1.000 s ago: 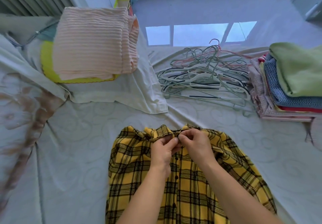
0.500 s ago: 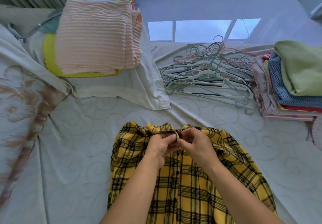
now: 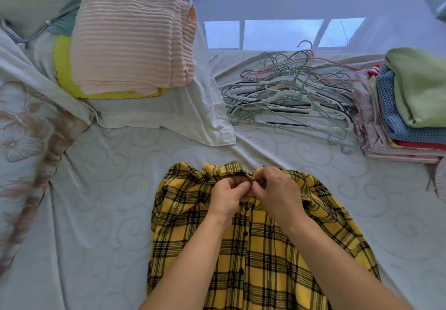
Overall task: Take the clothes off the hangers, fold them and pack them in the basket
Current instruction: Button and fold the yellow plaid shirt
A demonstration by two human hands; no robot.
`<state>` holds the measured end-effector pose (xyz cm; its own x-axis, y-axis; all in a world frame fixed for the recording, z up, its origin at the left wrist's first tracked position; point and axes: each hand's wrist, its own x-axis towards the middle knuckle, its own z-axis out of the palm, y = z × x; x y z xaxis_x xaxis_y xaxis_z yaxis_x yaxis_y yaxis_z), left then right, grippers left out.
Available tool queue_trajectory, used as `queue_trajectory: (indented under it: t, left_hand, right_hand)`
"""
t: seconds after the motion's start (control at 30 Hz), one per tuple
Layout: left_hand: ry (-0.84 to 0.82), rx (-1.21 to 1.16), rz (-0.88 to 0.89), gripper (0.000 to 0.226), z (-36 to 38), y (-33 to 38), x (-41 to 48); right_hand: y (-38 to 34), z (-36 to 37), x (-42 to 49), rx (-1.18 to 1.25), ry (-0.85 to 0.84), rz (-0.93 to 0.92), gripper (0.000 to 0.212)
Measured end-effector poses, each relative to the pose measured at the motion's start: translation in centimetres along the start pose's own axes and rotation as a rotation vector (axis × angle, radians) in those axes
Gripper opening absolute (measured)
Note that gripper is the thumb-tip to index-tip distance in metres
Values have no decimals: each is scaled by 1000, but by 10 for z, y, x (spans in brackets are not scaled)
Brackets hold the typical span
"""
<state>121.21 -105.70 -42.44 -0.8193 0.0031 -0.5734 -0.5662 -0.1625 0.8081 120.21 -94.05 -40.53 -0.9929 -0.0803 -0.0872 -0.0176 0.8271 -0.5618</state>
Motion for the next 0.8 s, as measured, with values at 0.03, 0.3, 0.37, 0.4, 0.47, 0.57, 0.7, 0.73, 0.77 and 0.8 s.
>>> queue_trajectory:
  t: [0.03, 0.3, 0.37, 0.4, 0.47, 0.57, 0.7, 0.73, 0.77, 0.8]
  left_hand:
    - [-9, 6, 18, 11, 1, -2, 0]
    - [5, -7, 14, 12, 6, -1, 3]
    - [-3, 7, 31, 11, 5, -1, 5]
    - [-17, 26, 50, 9, 4, -2, 5]
    - [-47, 62, 88, 6, 1, -2, 6]
    - [-35, 157, 185, 10, -3, -2, 5]
    - [-31, 683, 429, 6, -11, -8, 9]
    - [-64, 805, 420, 4, -17, -13, 12]
    - [-81, 883, 379, 6, -28, -18, 16]
    - [-62, 928, 332, 9, -42, -23, 21]
  right_hand:
    - [1, 1, 0, -6, 7, 1, 17]
    - [6, 2, 2, -144, 23, -173, 10]
    - [8, 1, 4, -190, 46, -204, 15]
    - [8, -1, 5, -186, 21, -182, 12]
    - [10, -5, 8, -86, -69, -75, 8]
    - [11, -8, 11, 386, -211, 242, 12]
    - [22, -3, 8, 813, -386, 606, 10]
    - [31, 0, 6, 784, -417, 623, 11]
    - [41, 3, 5, 711, -408, 629, 12]
    - [55, 5, 5, 583, -355, 608, 14]
